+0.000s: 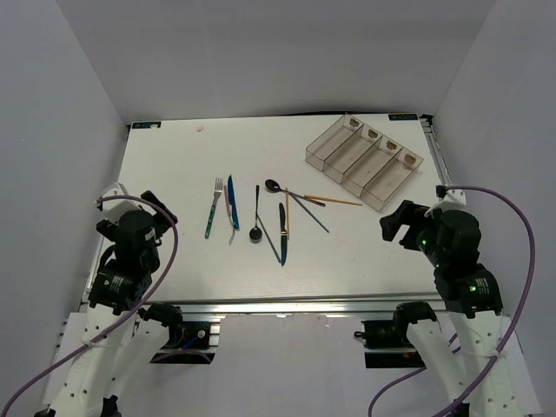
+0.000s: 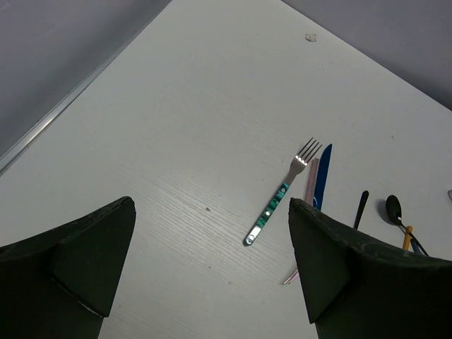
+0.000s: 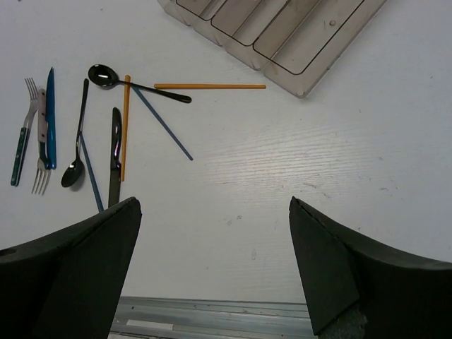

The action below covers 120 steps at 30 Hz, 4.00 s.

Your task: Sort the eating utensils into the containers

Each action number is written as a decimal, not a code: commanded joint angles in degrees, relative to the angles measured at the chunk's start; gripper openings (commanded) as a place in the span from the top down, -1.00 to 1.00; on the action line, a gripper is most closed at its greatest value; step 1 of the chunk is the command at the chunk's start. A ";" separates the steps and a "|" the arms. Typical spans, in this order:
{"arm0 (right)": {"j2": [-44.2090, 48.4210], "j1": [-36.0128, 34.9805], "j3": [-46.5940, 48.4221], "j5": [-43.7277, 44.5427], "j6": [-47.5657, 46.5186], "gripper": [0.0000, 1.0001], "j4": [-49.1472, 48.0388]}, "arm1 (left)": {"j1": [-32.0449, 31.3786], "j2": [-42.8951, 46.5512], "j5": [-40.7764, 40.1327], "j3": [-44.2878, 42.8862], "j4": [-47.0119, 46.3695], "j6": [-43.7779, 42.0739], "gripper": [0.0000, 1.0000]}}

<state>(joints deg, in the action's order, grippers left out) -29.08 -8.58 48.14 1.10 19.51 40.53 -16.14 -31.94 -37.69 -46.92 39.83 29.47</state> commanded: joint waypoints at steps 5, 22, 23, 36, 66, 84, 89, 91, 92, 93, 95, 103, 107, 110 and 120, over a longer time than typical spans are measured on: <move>0.25 0.32 0.82 -2.58 1.32 -0.79 -2.64 | -0.21 1.27 -0.63 0.16 -0.64 0.23 -0.96; -23.46 -10.62 0.46 -19.14 16.96 -0.79 -25.15 | -0.21 -0.93 2.71 0.86 -2.22 -0.91 -0.96; -28.18 -13.80 1.68 -12.07 16.79 -0.79 -24.63 | -0.21 -1.62 2.80 0.77 -2.22 -0.91 -0.96; -73.81 -40.29 36.13 23.51 14.77 -0.13 -6.70 | -0.21 -4.71 3.85 0.60 -2.22 -1.17 -0.96; -93.70 -41.26 48.19 23.07 14.07 0.06 -5.20 | -0.29 -4.97 6.58 1.12 -3.10 -1.96 -0.96; -94.67 -41.26 49.94 24.22 13.46 0.15 -4.58 | -0.38 -5.41 7.37 1.12 -3.27 -2.14 -0.96; -97.39 -41.26 51.97 22.98 13.01 0.17 -2.92 | -0.38 -5.32 7.28 1.12 -3.18 -2.14 -0.96; -98.01 -41.26 51.88 22.80 13.19 0.18 -2.83 | -0.47 -5.15 7.28 1.12 -3.18 -2.14 -0.96; -98.36 -41.26 51.71 22.80 13.28 0.18 -2.92 | -0.47 -5.23 7.28 1.12 -3.27 -2.14 -0.96; -98.53 -41.26 51.44 22.89 13.36 0.18 -2.92 | -0.56 -5.23 7.37 1.12 -3.27 -2.14 -0.96; -98.97 -41.26 51.27 22.80 13.45 0.19 -2.83 | -0.47 -5.32 7.37 1.12 -3.27 -2.23 -0.96; -99.41 -41.26 50.56 23.51 13.89 0.20 -2.39 | -0.64 -5.06 7.28 1.21 -3.27 -2.23 -0.96; -101.52 -41.08 51.53 21.93 13.28 0.20 0.24 | -0.65 -5.06 7.19 1.12 -3.18 -2.14 -0.96; -103.28 -40.90 51.53 19.39 12.49 0.20 2.09 | -0.82 -4.97 7.02 1.21 -3.10 -2.14 -0.96; -106.36 -40.11 49.77 11.73 10.47 0.24 3.94 | -0.82 -4.53 6.05 1.12 -2.83 -1.70 -0.96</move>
<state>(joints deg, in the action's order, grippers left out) -128.73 -48.45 101.86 18.50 30.94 38.68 -16.69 -37.17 -30.76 -46.19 37.30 27.88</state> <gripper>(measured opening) 0.386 0.981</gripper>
